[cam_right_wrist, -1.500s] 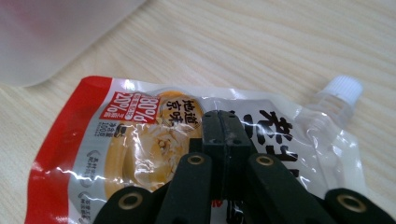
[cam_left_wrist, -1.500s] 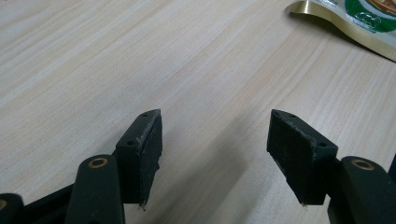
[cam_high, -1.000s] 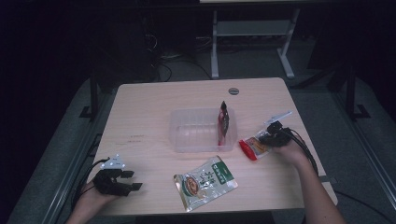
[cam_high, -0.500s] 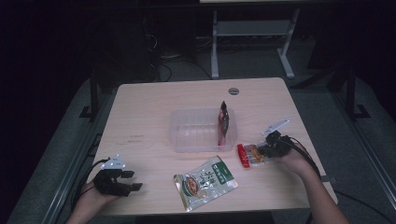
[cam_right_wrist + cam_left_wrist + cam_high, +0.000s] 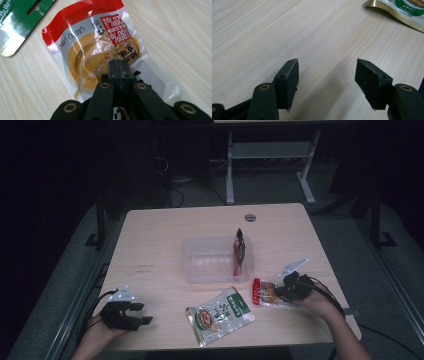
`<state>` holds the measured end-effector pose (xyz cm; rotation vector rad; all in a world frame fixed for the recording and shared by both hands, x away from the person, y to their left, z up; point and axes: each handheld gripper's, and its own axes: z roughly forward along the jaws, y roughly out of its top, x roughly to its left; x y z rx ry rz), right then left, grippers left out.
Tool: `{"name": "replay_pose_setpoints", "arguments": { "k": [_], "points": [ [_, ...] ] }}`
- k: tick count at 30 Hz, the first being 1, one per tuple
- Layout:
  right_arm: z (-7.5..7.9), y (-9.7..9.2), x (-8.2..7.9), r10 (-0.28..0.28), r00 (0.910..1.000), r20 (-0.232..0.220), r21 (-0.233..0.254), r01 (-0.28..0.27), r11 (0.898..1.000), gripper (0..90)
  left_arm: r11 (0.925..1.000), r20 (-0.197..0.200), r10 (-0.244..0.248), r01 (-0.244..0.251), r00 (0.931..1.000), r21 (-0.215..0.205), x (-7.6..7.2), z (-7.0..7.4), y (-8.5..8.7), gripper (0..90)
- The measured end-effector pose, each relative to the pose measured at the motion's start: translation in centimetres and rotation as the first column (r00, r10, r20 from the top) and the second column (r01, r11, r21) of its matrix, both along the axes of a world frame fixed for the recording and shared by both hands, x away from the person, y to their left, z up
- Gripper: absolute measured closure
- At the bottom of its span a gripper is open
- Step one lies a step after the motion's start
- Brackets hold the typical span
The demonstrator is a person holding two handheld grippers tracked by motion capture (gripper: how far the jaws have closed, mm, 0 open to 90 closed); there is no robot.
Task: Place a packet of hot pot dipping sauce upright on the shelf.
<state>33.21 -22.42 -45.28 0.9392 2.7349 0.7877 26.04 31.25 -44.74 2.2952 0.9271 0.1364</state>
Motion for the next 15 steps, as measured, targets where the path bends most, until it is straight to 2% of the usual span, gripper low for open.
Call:
{"name": "replay_pose_setpoints", "arguments": {
  "k": [1, 2, 4, 6, 9, 12, 15],
  "points": [
    [0.2, 0.1, 0.0, 0.0, 1.0, 0.006, -0.007, 0.0, 1.0, 90.0, 1.0, 0.0, 0.002, -0.002, 1.0, -0.001, 0.0, 0.0, 0.0, 35.4],
    [0.5, 0.1, 0.0, -0.008, 0.9999, 0.015, 0.009, 0.007, 1.0, 90.0, 1.0, 0.0, 0.002, -0.002, 1.0, -0.001, 0.0, 0.0, 0.0, 35.4],
    [1.4, 0.1, 0.2, -0.021, 0.9993, 0.032, 0.07, 0.019, 0.997, 90.0, 1.0, 0.001, 0.0, 0.0, 1.0, 0.002, 0.0, 0.0, 0.0, 35.4],
    [1.9, 0.5, 0.4, -0.028, 0.9984, 0.049, 0.084, 0.024, 0.996, 90.0, 1.0, 0.001, -0.001, 0.001, 1.0, 0.001, 0.0, 0.0, 0.0, 35.4],
    [1.8, 1.5, 1.0, -0.025, 0.9983, 0.052, 0.073, 0.021, 0.997, 90.0, 1.0, 0.003, -0.002, 0.002, 1.0, 0.001, 0.0, 0.0, -0.1, 35.4],
    [0.9, 2.8, 2.1, -0.018, 0.9989, 0.044, 0.022, 0.017, 1.0, 90.0, 1.0, 0.002, -0.004, 0.004, 1.0, 0.003, -0.1, 0.0, -0.1, 35.4],
    [0.6, 3.1, 2.4, -0.011, 0.9993, 0.036, 0.015, 0.011, 1.0, 90.0, 1.0, 0.0, -0.002, 0.002, 1.0, 0.001, 0.0, 0.0, 0.0, 35.4]
  ]
}}
